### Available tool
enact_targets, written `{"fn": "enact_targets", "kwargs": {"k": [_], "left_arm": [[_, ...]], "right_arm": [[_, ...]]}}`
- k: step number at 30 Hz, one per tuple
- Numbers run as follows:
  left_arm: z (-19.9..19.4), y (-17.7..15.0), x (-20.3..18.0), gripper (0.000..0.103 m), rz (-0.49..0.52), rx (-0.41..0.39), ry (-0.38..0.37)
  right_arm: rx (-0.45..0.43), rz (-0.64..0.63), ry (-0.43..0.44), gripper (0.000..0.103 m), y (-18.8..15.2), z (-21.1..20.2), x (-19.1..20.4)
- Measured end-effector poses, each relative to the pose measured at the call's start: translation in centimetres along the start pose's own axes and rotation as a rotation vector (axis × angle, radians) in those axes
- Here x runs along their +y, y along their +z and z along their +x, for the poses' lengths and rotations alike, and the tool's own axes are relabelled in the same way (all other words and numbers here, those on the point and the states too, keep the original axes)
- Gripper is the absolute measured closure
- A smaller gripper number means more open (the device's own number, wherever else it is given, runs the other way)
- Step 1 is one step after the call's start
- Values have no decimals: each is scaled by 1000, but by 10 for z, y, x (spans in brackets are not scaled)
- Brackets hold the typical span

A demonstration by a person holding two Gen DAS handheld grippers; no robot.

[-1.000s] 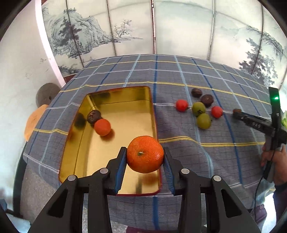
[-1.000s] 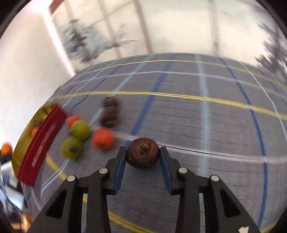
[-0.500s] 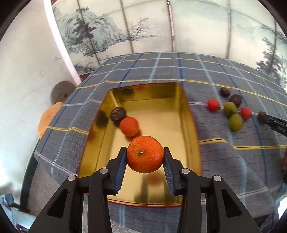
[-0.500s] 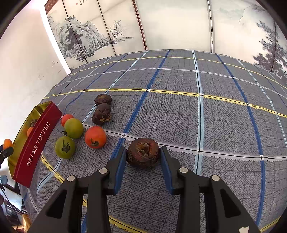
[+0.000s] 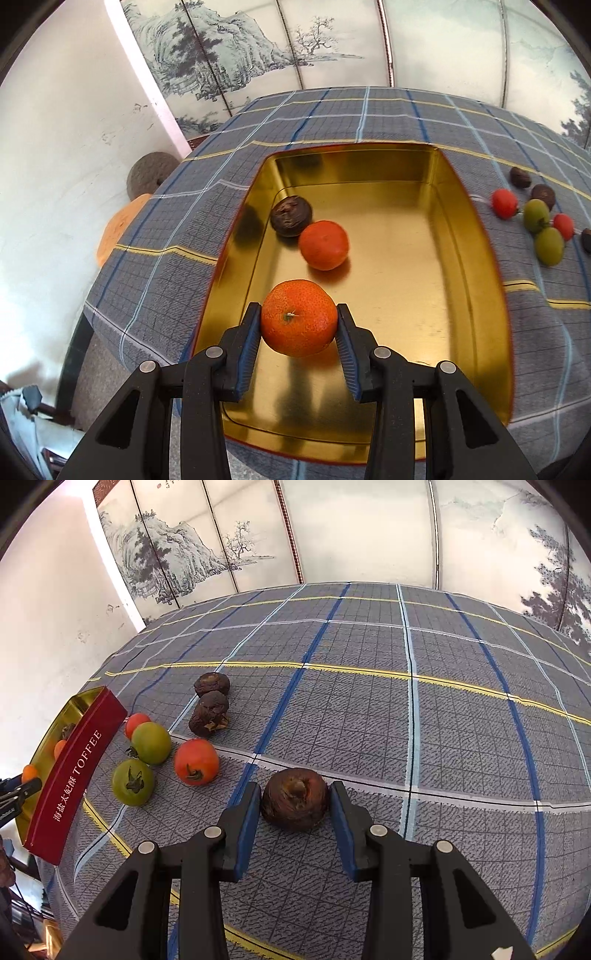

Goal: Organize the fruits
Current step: 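Carry the orange in the left gripper over the tin while the right gripper grasps a brown fruit, then open the left gripper to drop the orange into the tin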

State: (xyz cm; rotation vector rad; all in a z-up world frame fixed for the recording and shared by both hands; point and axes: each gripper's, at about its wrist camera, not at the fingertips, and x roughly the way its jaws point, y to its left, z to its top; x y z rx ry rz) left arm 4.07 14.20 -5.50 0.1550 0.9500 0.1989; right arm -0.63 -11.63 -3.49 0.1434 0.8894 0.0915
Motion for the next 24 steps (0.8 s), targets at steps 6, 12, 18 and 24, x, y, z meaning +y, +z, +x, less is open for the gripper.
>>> {"fn": "enact_targets", "kwargs": {"k": [6,12,18,24], "left_arm": [[14,7,7,62,-8,27,12],[18,13,14,62,-13,29,38],[18,18,21,57,-28,23,37],[-4,16,25,46,-45,-56,21]], "right_arm": [[-1,-1,-2,67,0,0,0],[-1,-2,-3,67,0,0,0],[-1,-5,-8,67,0,1,-1],[0,-11,-9,65,-1,1,-2]]}}
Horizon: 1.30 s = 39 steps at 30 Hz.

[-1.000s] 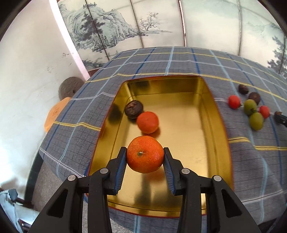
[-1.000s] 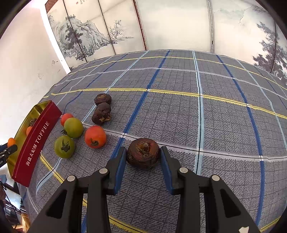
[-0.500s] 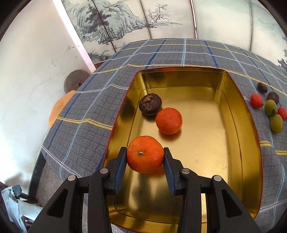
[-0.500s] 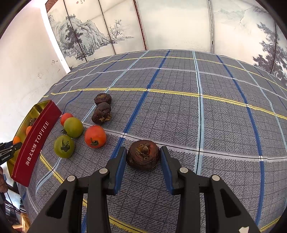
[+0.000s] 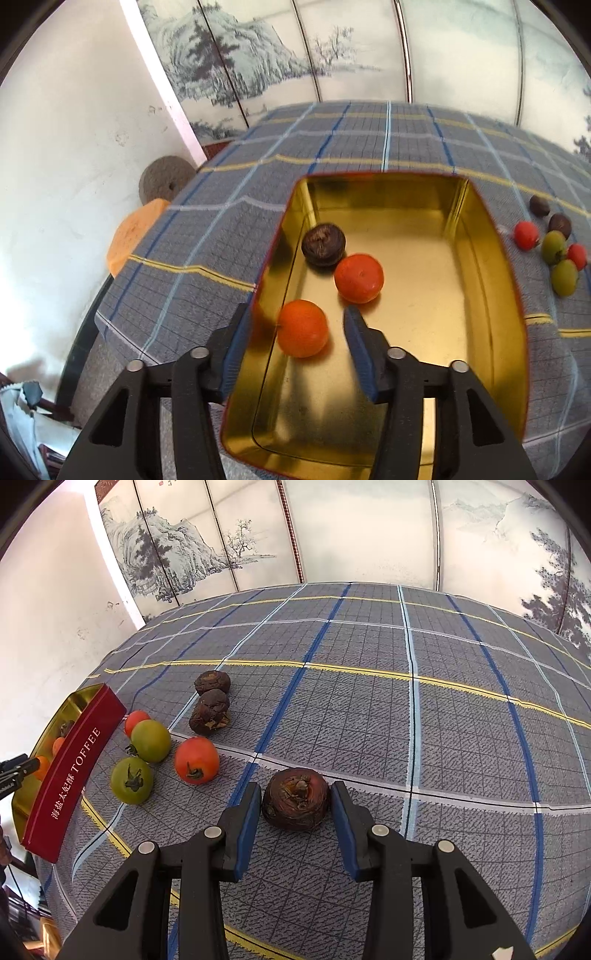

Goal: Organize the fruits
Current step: 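Open the left gripper to drop the orange into the tin, then carry the brown fruit in the right gripper into the tin and release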

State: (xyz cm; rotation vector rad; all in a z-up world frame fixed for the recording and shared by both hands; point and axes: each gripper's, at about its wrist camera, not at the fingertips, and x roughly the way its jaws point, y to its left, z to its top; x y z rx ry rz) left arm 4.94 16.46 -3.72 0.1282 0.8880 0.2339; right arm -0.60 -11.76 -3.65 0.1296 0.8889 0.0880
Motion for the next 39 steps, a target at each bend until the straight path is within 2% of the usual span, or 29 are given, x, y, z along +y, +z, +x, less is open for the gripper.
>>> {"fn": "enact_targets", "kwargs": {"k": [4,6,12,15,17,22,29,35,39], "left_arm": [[-28,-8,18,38,-68,-74,-36],[-37,-12,25,27,-88,-87,-44],[-58,-36,45,25,-98,-78,-64],[-65,-44,45,25,-80,-89,-41],[-71,-47,42,25,-64,-106,-27],[-79,-46,46,25,-93,-122,-41],[-74,-48,60,25,-140,-82,-34],[-74,-55,70,26,-145,-88,15],[-74,-58,70,25,-133,-95,33]], "right_arm": [[-1,7,6,67,0,-1,-2],[-2,2,1,67,-1,-2,-1],[-6,-1,6,67,-11,-13,8],[-16,2,34,67,-12,-23,17],[-33,-5,90,67,-8,-33,32],[-31,-108,278,67,6,-47,100],[88,-259,505,67,19,-25,214],[209,-344,523,67,8,14,275],[267,-350,511,67,2,33,296]]}}
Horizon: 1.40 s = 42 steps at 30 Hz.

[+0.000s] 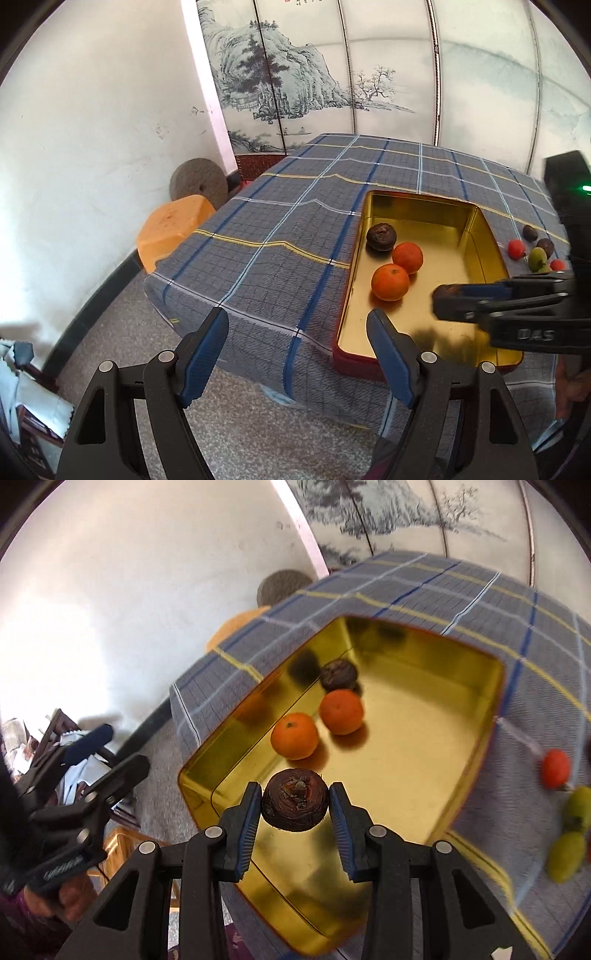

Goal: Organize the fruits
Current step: 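Carry the brown fruit in the right gripper into the tin and release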

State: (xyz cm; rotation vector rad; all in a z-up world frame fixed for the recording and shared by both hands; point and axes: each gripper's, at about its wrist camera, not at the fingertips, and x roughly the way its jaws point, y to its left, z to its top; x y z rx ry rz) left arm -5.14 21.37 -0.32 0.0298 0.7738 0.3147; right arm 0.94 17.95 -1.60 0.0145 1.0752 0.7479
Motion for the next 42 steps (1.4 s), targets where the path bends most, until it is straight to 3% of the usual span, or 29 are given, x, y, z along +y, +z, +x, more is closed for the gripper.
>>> {"fn": "enact_targets", "kwargs": {"k": [5,10,13,17,22,26,31,34,37,39,42], "left_arm": [[1,-2,-1,25,13,-1,7],[2,-4,-1,24,13,6,8],[4,-5,-1,24,9,19,3],[3,-7,-2,24,14,21,5],[0,-7,-7,23,30,17,1],[-4,-6,-12,23,45,11,-13],[-14,0,-29,23,97,-13,-46],[-24,4,-50,23,173,-41,-99],[-35,12,-79,23,263,-49,-204],[-38,20,-105,23,319,-36,-277],[-37,33,-146,23,376,24,-406]], "right_arm": [[46,11,-1,67,3,21,11],[37,11,17,66,7,26,19],[-9,18,55,64,11,20,22],[-95,9,84,48,12,0,22],[-187,35,61,48,2,-37,-1],[-243,37,-66,47,-23,-73,-31],[-212,33,-401,43,-73,-109,-92],[-173,101,-559,43,-105,-130,-138],[-138,154,-690,43,-133,-149,-175],[-135,198,-720,42,-151,-162,-197],[-184,290,-686,33,-170,-185,-220]]}}
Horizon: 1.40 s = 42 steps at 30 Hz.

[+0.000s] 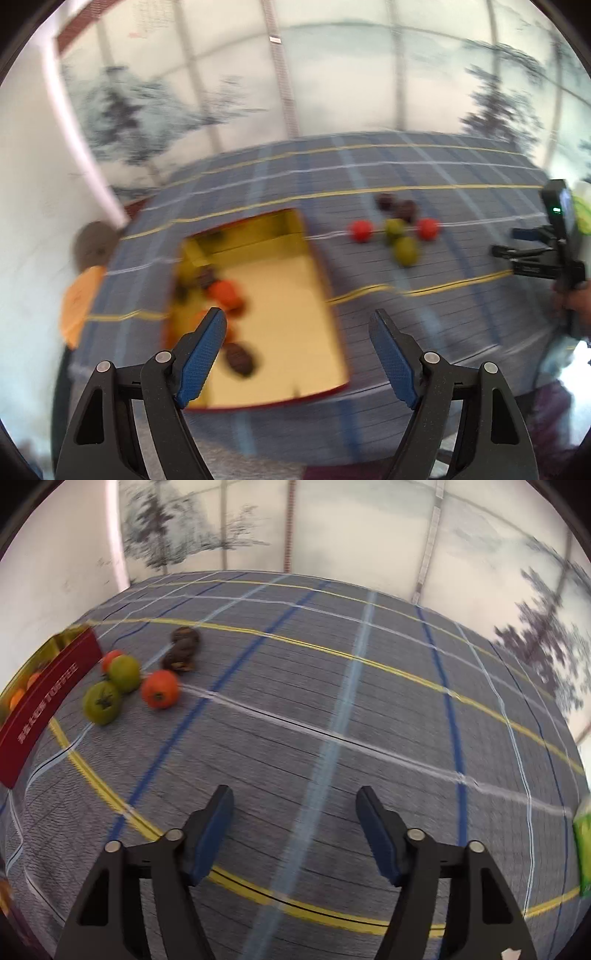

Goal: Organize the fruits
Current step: 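Carry the brown fruit in the right gripper into the tin and release, then grasp the green fruit with the left gripper, then carry the green fruit in the left gripper over the tin while the right gripper grasps a red tomato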

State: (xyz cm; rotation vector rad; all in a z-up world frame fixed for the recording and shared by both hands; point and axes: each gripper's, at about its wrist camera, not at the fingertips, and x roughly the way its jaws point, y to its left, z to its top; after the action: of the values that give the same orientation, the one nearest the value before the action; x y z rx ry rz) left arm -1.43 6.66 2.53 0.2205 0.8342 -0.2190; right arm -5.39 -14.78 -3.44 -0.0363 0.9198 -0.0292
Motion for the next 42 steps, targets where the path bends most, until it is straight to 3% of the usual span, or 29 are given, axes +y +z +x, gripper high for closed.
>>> {"fn": "enact_targets", "kwargs": {"k": [4,8,14,22,23,25,26,27,30,38,42], "left_arm": [[28,30,-35,23,-3,56,-136],[66,49,-63,24,-6,106,-161],[126,59,-78,24,-43,205,-118],[162,58,-79,25,-94,251,-114],[164,58,-80,27,-98,244,-126],[169,57,-81,41,-111,247,-170],[171,56,-82,59,-123,260,-218],[170,56,-85,66,-125,258,-238],[163,53,-95,67,-80,239,-166],[115,32,-77,67,-181,217,-216],[93,24,-62,67,-214,206,-201]], "right_arm": [[-13,76,72,31,-1,-3,-21],[-20,92,112,27,0,-3,-26],[-42,132,177,27,-5,-5,-28],[-46,132,222,27,-5,-5,-28],[-44,132,226,27,-5,-5,-28],[-40,134,229,27,-5,-4,-28],[-40,133,231,26,-5,-4,-28],[-39,132,232,26,-5,-4,-28],[-37,128,233,25,-5,-3,-28],[-31,112,218,23,-4,-2,-22],[-26,102,202,21,-4,-1,-20]]}}
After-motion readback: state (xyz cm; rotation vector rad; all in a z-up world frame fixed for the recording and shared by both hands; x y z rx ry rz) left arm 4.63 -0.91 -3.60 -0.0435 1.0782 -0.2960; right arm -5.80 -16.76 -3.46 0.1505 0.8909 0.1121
